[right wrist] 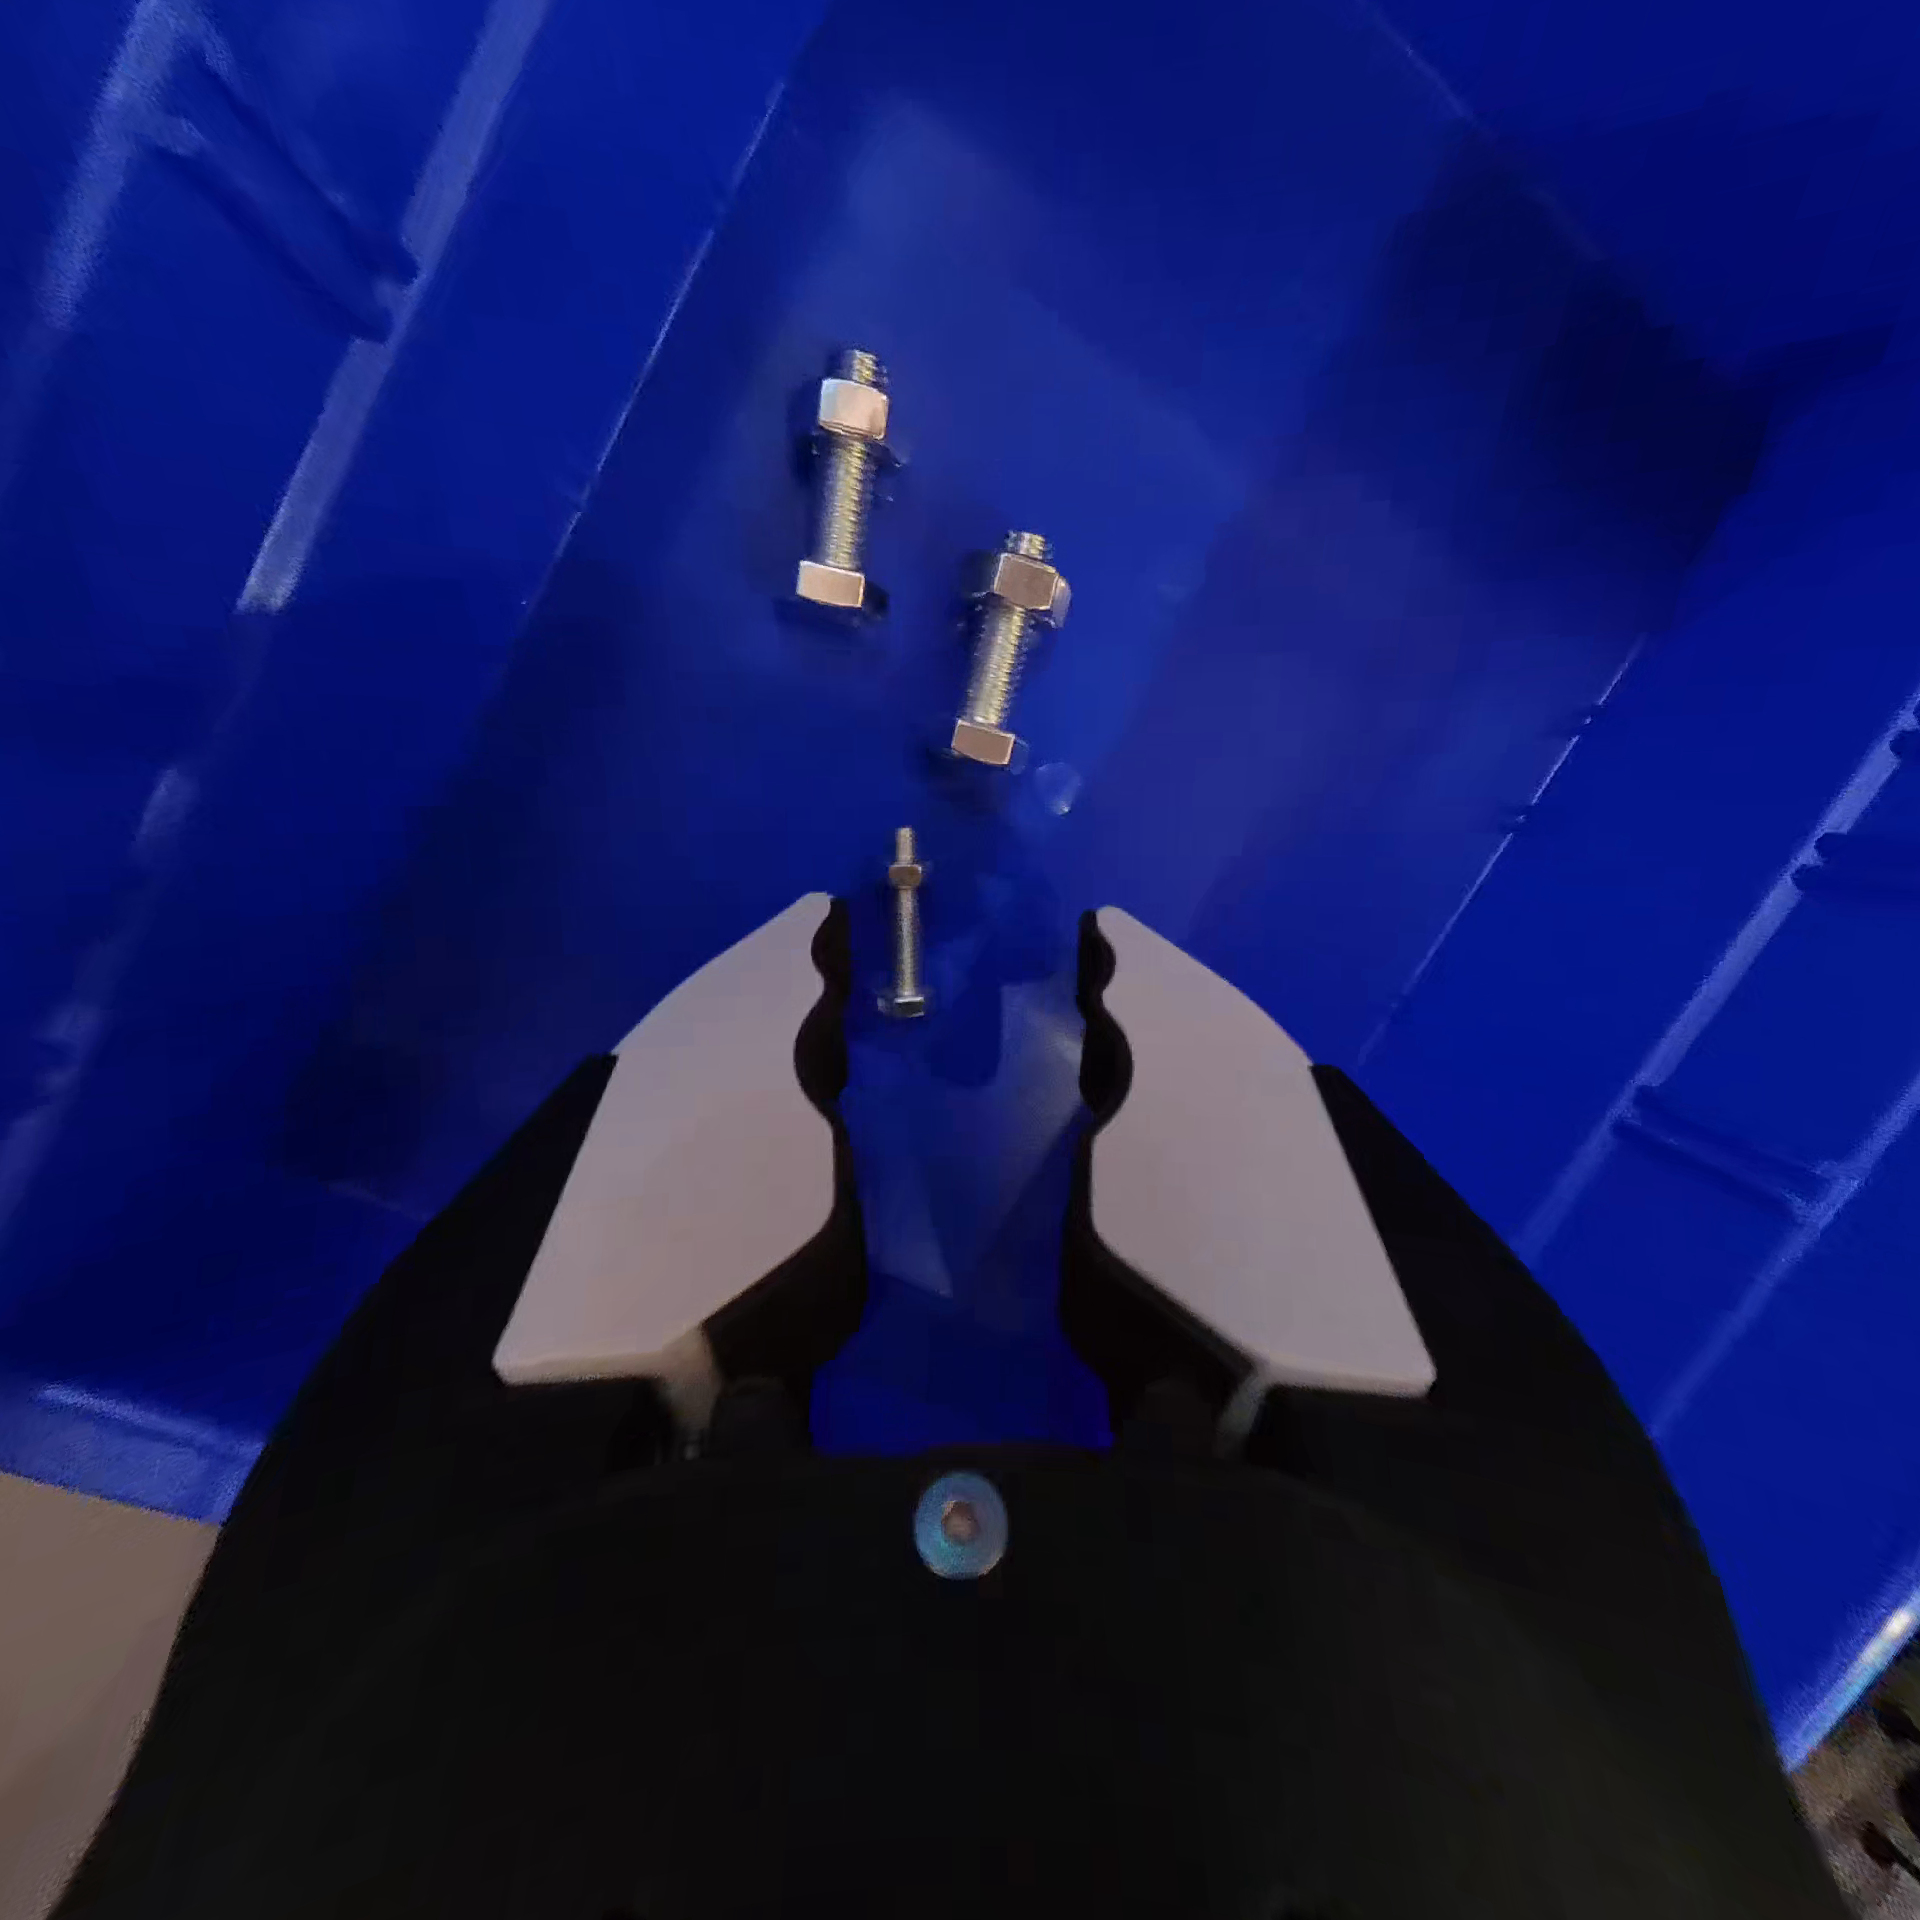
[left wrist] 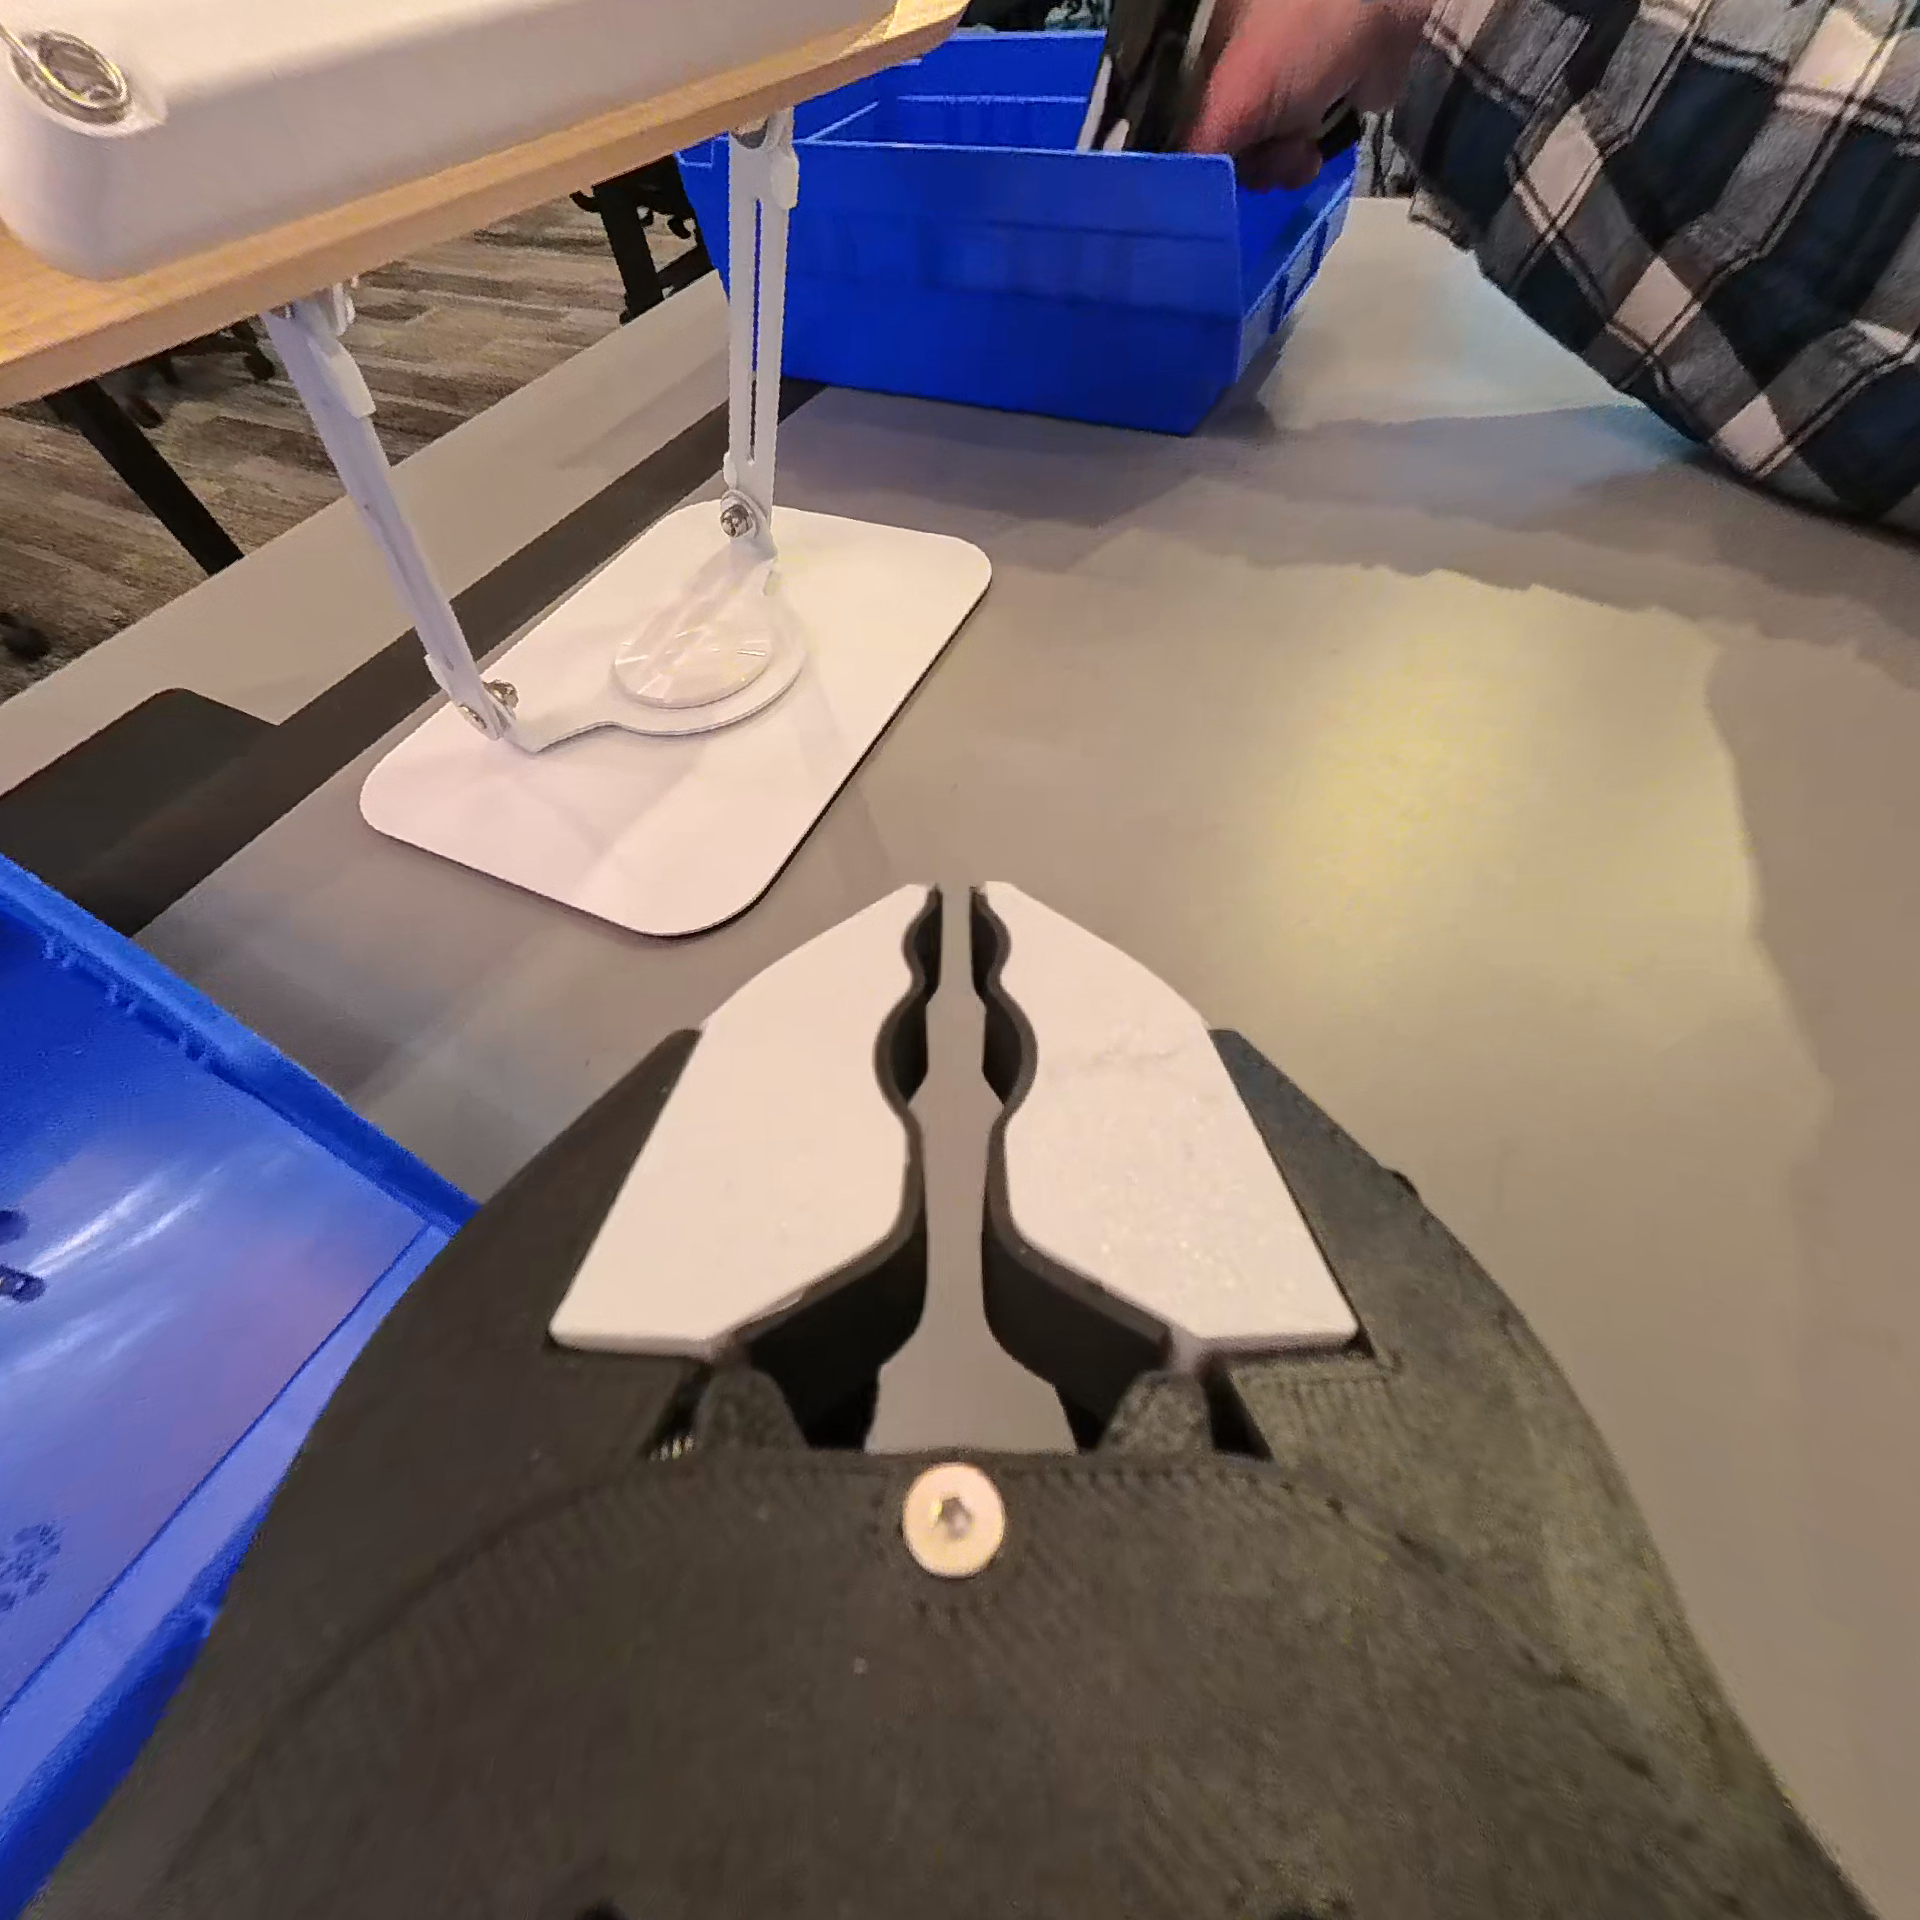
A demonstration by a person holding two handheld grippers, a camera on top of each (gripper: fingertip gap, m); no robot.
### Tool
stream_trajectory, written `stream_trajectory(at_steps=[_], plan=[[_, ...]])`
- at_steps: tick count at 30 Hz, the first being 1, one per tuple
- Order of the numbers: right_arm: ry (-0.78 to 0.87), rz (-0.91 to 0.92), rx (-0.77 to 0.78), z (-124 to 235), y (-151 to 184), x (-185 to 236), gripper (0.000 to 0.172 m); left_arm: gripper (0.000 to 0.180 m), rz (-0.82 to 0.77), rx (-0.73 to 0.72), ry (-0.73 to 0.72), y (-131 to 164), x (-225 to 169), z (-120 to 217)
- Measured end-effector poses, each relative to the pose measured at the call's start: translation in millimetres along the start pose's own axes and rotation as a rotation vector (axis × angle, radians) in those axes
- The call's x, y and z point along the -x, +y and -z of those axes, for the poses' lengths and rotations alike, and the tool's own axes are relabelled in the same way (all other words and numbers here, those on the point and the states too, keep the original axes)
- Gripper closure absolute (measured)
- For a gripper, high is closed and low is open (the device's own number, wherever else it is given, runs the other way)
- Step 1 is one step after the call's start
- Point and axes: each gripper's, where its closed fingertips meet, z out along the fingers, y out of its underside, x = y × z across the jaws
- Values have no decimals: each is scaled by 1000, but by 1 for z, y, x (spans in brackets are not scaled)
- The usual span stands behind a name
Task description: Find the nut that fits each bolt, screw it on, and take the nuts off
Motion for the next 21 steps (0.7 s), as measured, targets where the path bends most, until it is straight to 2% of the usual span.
stream_trajectory(at_steps=[1,6,12,14,16,19,21], plan=[[0,5,-2,2,0,0,129,173,-8,-2,-10,-1,2,2],[76,12,-87,38,-16,-7,133,158,-32,-25,-148,-16,33,28],[108,62,-244,93,-43,8,140,149,-47,94,-366,-34,114,67],[120,93,-281,108,-51,17,140,153,-68,176,-395,-32,144,65],[115,123,-326,121,-60,28,141,157,-101,297,-453,-19,181,58],[102,169,-369,134,-69,43,141,159,-130,555,-459,21,229,44],[85,192,-390,139,-74,52,141,166,-180,703,-455,42,256,41]])
